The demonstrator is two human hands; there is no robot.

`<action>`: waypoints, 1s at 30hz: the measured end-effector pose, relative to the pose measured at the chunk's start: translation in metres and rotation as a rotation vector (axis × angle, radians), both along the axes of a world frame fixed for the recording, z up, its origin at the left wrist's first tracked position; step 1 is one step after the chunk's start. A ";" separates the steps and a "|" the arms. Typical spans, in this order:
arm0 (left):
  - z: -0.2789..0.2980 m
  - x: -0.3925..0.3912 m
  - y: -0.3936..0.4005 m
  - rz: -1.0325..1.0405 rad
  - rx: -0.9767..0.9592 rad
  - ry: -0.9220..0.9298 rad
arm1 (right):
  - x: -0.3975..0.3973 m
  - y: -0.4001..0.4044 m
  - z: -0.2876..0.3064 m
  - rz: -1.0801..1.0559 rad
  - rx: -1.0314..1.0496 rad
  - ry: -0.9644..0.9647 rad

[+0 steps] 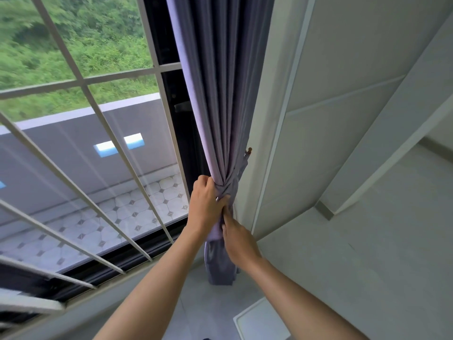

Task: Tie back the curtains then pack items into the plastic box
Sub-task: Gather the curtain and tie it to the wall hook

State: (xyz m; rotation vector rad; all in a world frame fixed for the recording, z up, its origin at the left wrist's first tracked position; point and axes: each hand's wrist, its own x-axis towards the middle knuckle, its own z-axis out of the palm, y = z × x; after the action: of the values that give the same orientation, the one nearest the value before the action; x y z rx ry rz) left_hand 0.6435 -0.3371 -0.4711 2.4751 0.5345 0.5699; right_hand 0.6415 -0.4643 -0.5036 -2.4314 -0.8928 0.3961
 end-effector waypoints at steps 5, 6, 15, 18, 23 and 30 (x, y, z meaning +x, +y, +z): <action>0.011 0.006 0.017 -0.110 0.006 0.094 | 0.004 -0.004 -0.009 -0.076 0.134 -0.054; 0.012 0.006 0.021 -0.130 0.016 0.118 | 0.009 -0.003 -0.006 -0.150 0.207 -0.074; 0.014 0.002 0.034 -0.183 0.008 0.200 | 0.054 0.032 0.027 -0.202 0.510 0.137; 0.022 0.005 0.043 -0.227 0.022 0.205 | 0.058 0.037 0.027 -0.242 0.562 0.219; 0.017 0.002 0.048 -0.299 -0.011 0.124 | 0.053 0.044 0.010 -0.395 0.533 0.168; -0.003 0.007 0.037 -0.108 0.119 -0.024 | 0.055 0.047 0.009 -0.442 0.478 0.131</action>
State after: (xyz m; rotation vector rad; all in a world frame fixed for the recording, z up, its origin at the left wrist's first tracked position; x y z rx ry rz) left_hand 0.6503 -0.3000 -0.4739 2.5871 0.3640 0.6036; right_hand 0.6961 -0.4169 -0.4948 -2.0475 -0.3246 0.1512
